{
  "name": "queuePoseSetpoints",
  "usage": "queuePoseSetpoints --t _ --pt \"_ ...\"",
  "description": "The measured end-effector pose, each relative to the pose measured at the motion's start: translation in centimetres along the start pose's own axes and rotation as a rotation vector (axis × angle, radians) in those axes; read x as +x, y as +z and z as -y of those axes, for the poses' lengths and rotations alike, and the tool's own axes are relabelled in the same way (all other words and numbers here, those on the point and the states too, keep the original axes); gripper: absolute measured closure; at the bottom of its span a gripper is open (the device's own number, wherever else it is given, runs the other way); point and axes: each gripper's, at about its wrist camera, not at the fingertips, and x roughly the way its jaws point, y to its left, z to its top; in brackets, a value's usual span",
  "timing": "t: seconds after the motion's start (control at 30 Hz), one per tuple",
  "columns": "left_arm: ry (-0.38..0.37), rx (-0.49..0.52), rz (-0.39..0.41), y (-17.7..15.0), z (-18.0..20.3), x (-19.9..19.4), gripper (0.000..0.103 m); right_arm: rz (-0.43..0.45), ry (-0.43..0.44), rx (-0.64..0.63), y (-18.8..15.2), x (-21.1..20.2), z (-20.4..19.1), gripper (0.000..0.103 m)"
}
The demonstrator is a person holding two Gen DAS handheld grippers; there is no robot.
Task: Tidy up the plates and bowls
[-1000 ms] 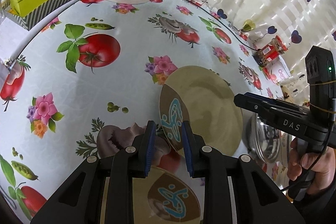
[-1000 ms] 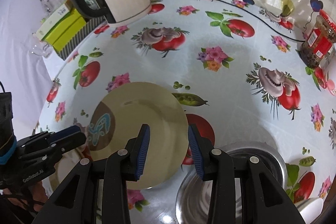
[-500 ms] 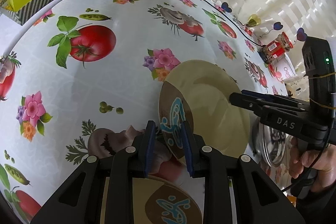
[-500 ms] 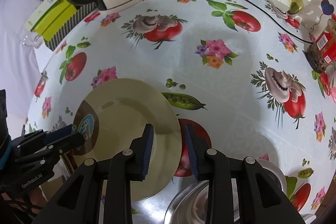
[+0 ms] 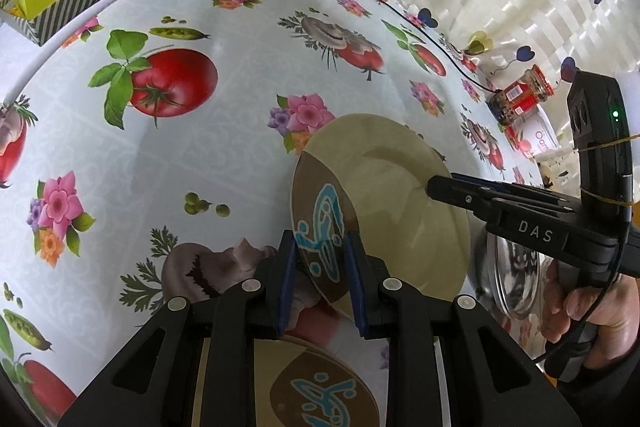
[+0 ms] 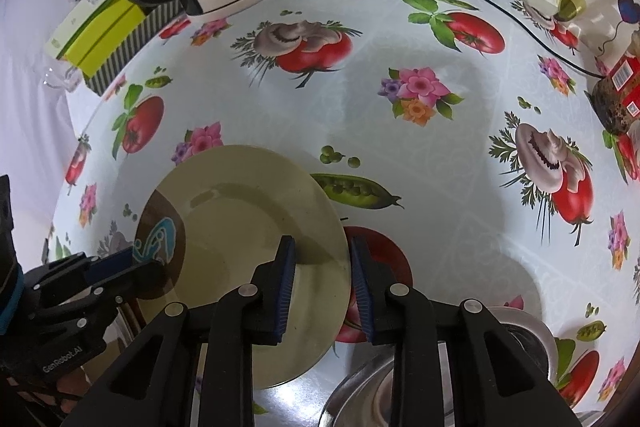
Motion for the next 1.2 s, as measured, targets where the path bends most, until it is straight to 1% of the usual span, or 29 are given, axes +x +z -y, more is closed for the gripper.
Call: queuePoseSetpoints --t 0.37,0.7,0.93,1.2 --pt "0.007 -0.005 0.035 0.5 -0.2 -1.3 0.078 0.026 0.016 0.003 0.3 -0.7 -0.7 0.077" --pt "0.011 -0.010 0.055 0.0 -0.3 -3.0 0.078 0.044 0.021 -0.003 0.0 -1.7 -1.6 0.077" --pt "0.024 -0.013 0.067 -1.0 -0.7 -4.6 0.078 0.059 0.028 -0.011 -0.6 -2.9 -2.8 0.077" --pt "0.036 -0.021 0.075 -2.7 -1.4 -6.4 0.078 0.059 0.048 -0.017 -2.2 -3.4 -4.5 0.077"
